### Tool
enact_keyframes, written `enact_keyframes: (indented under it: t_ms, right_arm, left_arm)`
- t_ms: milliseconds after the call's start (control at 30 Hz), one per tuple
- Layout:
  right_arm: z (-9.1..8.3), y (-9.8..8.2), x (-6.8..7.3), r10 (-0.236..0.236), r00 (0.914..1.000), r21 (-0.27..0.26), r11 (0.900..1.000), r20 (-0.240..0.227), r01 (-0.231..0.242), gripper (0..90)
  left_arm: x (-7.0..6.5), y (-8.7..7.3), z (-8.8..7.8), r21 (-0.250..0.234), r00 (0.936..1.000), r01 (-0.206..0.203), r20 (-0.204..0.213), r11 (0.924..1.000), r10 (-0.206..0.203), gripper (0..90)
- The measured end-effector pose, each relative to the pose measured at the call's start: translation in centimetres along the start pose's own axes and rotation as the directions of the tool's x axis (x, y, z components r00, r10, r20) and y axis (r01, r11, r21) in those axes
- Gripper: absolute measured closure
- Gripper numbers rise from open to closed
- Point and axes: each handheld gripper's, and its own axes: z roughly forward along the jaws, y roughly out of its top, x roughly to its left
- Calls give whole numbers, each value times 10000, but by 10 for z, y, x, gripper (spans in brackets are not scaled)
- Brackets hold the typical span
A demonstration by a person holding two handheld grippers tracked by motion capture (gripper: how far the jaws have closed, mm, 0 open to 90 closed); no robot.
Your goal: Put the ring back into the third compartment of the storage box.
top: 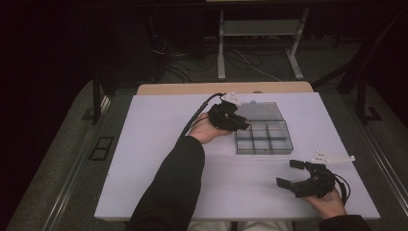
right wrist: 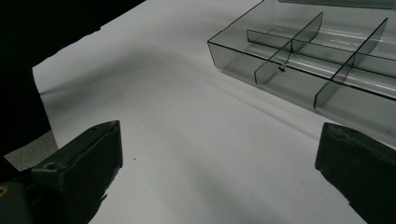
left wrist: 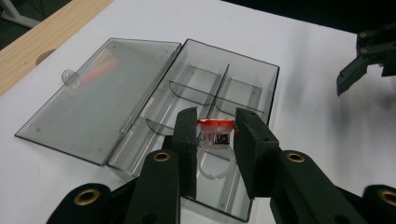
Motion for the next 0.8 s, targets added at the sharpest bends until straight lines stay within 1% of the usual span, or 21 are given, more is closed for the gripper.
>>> enact_keyframes:
  t_ms: [67,133,200,367,533,800]
  right_arm:
    - [0,0,0,16,10000,-11,10000,-7,-16,7]
    - [0,0,0,28,10000,-6,10000,-17,-28,7]
    - [0,0,0,27,10000,-20,10000,-22,-27,6]
    - [0,0,0,63,10000,-26,10000,-30,-63,7]
    - [0,0,0,68,10000,-12,10000,-41,-68,7]
    - [0,0,0,54,10000,-43,10000,-33,-54,7]
  left_arm:
    - [0,1,3,-11,10000,76,61,10000,-76,692]
    - [0,3,5,19,10000,62,56,10000,-62,692]
    - [0,4,9,-71,9999,132,79,9999,-131,692]
    - [-1,6,16,-96,9998,130,124,9999,-129,692]
    - [0,8,24,-97,9997,217,73,9997,-217,692]
    - [-1,11,37,-362,9990,410,198,9985,-403,692]
